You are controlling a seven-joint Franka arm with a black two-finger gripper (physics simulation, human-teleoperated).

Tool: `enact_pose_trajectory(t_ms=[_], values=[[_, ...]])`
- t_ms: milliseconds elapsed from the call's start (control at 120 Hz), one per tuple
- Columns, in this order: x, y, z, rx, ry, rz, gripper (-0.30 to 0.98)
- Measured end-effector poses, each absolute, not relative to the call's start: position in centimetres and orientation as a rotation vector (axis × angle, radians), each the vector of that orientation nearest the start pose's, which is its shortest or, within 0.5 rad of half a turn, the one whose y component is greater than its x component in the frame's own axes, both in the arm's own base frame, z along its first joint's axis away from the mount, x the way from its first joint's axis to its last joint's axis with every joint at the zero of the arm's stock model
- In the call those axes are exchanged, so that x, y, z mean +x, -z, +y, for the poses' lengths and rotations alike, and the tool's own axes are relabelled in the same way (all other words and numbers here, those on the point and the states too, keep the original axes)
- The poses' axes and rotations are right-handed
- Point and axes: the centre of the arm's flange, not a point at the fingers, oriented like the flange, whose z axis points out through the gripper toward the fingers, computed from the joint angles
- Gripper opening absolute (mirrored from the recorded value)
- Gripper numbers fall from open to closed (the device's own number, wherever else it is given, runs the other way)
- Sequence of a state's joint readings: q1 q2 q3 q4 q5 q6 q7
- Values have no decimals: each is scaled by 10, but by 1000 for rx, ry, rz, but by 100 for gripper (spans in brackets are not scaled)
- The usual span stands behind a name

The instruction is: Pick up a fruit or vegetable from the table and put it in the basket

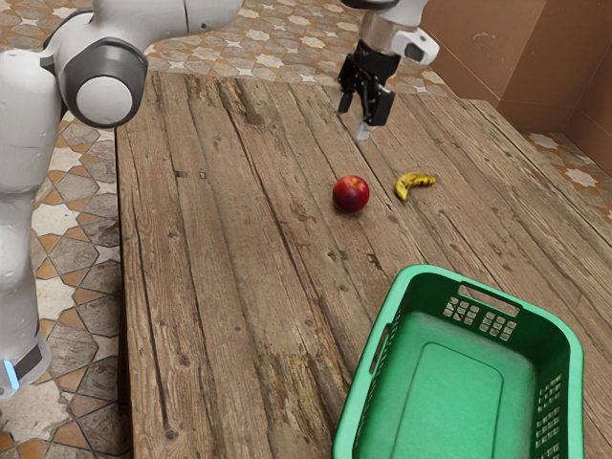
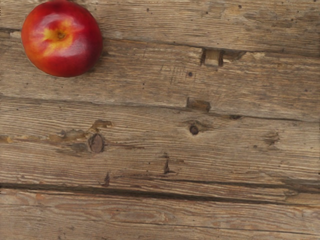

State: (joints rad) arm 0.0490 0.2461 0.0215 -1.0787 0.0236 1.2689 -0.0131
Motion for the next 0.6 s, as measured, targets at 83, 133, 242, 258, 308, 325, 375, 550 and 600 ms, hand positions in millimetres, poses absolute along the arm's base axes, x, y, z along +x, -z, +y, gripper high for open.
enact_pose_trajectory(t_ms=[83,133,242,258,308,325,375,550,600], values=[[592,-682,43,-3111,-60,-139,69],[594,-682,43,-3111,-49,-139,69],[595,-684,44,-3109,-27,-145,69],[595,-685,44,-3108,-23,-146,69],[593,-690,42,-3107,-2,-139,69],[592,-692,41,-3107,3,-135,69],[591,-694,38,-3106,11,-128,69],[593,-631,74,-3101,-141,-182,69],[588,-615,90,-3102,-160,-211,69]])
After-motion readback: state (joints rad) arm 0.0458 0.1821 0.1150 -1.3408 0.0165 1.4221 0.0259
